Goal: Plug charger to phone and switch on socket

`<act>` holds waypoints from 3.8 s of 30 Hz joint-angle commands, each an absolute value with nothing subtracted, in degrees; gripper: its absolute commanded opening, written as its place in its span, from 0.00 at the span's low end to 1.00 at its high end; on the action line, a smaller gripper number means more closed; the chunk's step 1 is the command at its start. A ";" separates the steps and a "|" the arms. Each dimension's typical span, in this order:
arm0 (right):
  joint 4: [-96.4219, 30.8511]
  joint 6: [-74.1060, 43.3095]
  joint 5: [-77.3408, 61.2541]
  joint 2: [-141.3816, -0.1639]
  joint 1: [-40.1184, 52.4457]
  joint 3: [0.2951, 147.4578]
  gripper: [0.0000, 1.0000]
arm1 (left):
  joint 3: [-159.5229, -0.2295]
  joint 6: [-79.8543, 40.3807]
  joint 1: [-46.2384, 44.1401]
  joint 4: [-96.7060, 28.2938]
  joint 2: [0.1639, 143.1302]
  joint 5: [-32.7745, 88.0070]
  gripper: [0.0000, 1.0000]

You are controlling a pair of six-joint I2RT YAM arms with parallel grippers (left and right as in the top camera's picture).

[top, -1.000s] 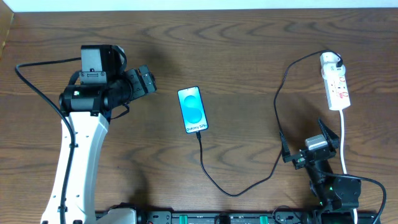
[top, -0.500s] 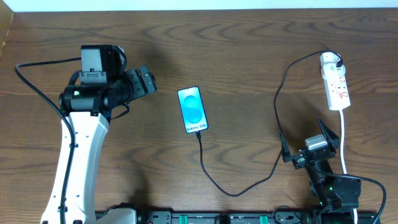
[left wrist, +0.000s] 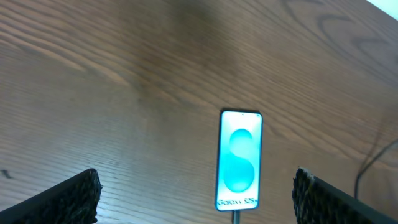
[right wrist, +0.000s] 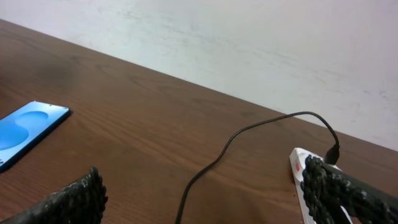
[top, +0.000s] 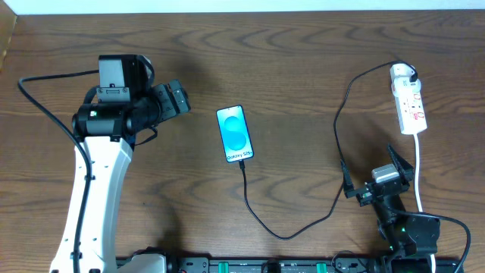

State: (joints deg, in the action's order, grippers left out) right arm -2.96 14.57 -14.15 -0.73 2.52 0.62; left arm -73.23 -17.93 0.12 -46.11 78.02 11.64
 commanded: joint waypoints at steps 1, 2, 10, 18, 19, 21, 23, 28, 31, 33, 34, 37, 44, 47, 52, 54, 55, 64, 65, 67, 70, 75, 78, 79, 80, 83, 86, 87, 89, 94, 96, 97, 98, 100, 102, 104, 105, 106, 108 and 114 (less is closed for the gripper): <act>-3.01 14.17 -14.50 -0.32 3.09 0.32 0.99 | -71.33 -16.78 0.32 -46.15 72.82 7.68 0.98; -3.01 14.20 -14.50 -0.32 3.09 0.32 0.99 | -70.13 -15.31 0.32 -45.63 70.81 7.64 0.98; -3.01 14.17 -14.50 -0.32 3.09 0.32 0.99 | -49.74 -10.74 0.30 -27.42 49.60 8.14 0.98; -3.01 14.20 -14.50 -0.32 3.09 0.32 0.99 | -29.43 -7.14 0.19 -11.70 31.83 8.27 0.98; -3.01 14.17 -14.50 -0.32 3.09 0.32 0.99 | -27.07 -6.74 0.19 -10.09 29.52 8.25 0.98; -3.01 14.17 -14.50 -0.32 3.09 0.32 0.99 | -22.70 -5.50 0.19 -7.05 25.21 8.25 0.98; -3.01 14.20 -14.50 -0.32 3.09 0.32 0.99 | -16.71 -4.49 0.19 -2.68 19.31 8.03 0.98; -3.01 14.20 -14.50 -0.32 3.09 0.32 0.99 | -8.95 -4.03 0.19 2.37 11.46 7.84 0.98; -3.01 14.20 -14.50 -0.32 3.09 0.32 0.99 | -5.52 -3.60 0.19 3.81 8.29 7.84 0.98; -3.01 14.20 -14.50 -0.32 3.09 0.32 0.99 | -4.01 -3.03 0.14 3.79 6.87 7.84 0.98; -3.01 14.17 -14.50 -0.32 3.09 0.32 0.99 | -3.46 -2.33 0.03 3.75 6.33 7.84 0.98; -3.01 14.20 -14.50 -0.32 3.09 0.32 0.99 | -1.69 0.62 -0.73 3.75 4.45 7.84 0.98; -3.01 14.17 -14.50 -0.32 3.09 0.32 0.99 | -0.23 2.83 -1.83 -1.50 0.01 7.81 0.98; -3.01 14.20 -14.50 -0.32 3.09 0.32 0.99 | -0.23 2.79 -1.80 -3.62 0.08 6.90 0.98; -3.01 14.20 -14.50 -0.32 3.09 0.32 0.99 | -0.23 2.76 -1.80 -3.60 0.08 6.81 0.98; -3.01 14.17 -14.50 -0.32 3.09 0.32 0.99 | -0.23 2.76 -1.80 -3.60 0.21 6.81 0.98; -3.01 14.17 -14.50 -0.32 3.09 0.32 0.99 | -0.23 2.79 -1.80 -3.60 0.25 6.81 0.98; -3.01 14.17 -14.50 -0.32 3.09 0.32 0.99 | -0.23 2.79 -1.80 -3.60 0.27 6.81 0.98; -3.01 14.20 -14.50 -0.32 3.09 0.32 0.99 | -0.23 2.79 -1.80 -3.60 0.27 6.81 0.98; -3.01 14.17 -14.50 -0.32 3.09 0.32 0.99 | -0.23 2.79 -1.80 -3.60 0.27 6.81 0.98; -3.01 14.17 -14.50 -0.32 3.09 0.32 0.99 | -0.23 2.79 -1.80 -3.60 0.27 6.81 0.98; -3.01 14.20 -14.50 -0.32 3.09 0.32 0.99 | -0.23 2.76 -1.80 -3.60 0.27 6.81 0.98; -3.01 14.20 -14.50 -0.32 3.09 0.32 0.99 | -0.23 2.79 -1.80 -3.60 0.27 6.81 0.98; -3.01 14.20 -14.50 -0.32 3.09 0.32 0.99 | -0.23 2.79 -1.80 -3.60 0.27 6.81 0.98; -3.01 14.20 -14.50 -0.32 3.09 0.32 0.99 | -0.23 2.76 -1.80 -3.60 0.27 6.81 0.98; -3.01 14.20 -14.50 -0.32 3.09 0.32 0.99 | -0.23 2.79 -1.80 -3.57 0.27 6.81 0.98; -3.01 14.20 -14.50 -0.32 3.09 0.32 0.99 | -0.23 2.79 -1.80 -3.60 0.27 6.81 0.98; -3.01 14.17 -14.50 -0.32 3.09 0.32 0.99 | -0.23 2.79 -1.80 -3.60 0.27 6.81 0.98; -3.01 14.20 -14.50 -0.32 3.09 0.32 0.99 | -0.23 2.79 -1.80 -3.60 0.27 6.81 0.98; -3.01 14.17 -14.50 -0.32 3.09 0.32 0.99 | -0.23 2.79 -1.80 -3.57 0.27 6.81 0.98; -3.01 14.20 -14.50 -0.32 3.09 0.32 0.99 | -0.23 2.76 -1.80 -3.60 0.27 6.81 0.98; -3.01 14.17 -14.50 -0.32 3.09 0.32 0.99 | -0.23 2.79 -1.80 -3.57 0.27 6.81 0.98; -3.01 14.20 -14.50 -0.32 3.09 0.32 0.99 | -0.23 2.79 -1.80 -3.60 0.27 6.81 0.98; -3.01 14.20 -14.50 -0.32 3.09 0.32 0.99 | -0.23 2.79 -1.80 -3.60 0.27 6.81 0.98; -3.01 14.20 -14.50 -0.32 3.09 0.32 0.99 | -0.23 2.79 -1.80 -3.57 0.27 6.81 0.98; -3.01 14.17 -14.50 -0.32 3.09 0.32 0.99 | -0.23 2.79 -1.80 -3.60 0.27 6.81 0.98; -3.01 14.20 -14.50 -0.32 3.09 0.32 0.99 | -0.23 2.79 -1.80 -3.60 0.27 6.81 0.98; -3.01 14.17 -14.50 -0.32 3.09 0.32 0.99 | -0.23 2.79 -1.80 -3.60 0.27 6.81 0.98; -3.01 14.20 -14.50 -0.32 3.09 0.32 0.99 | -0.23 2.79 -1.80 -3.60 0.27 6.81 0.98; -3.01 14.17 -14.50 -0.32 3.09 0.32 0.99 | -0.23 2.76 -1.80 -3.57 0.27 6.81 0.98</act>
State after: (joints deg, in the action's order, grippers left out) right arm -2.96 14.57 -14.20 -0.67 2.52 0.56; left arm -0.89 1.80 -1.63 -1.10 0.62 6.46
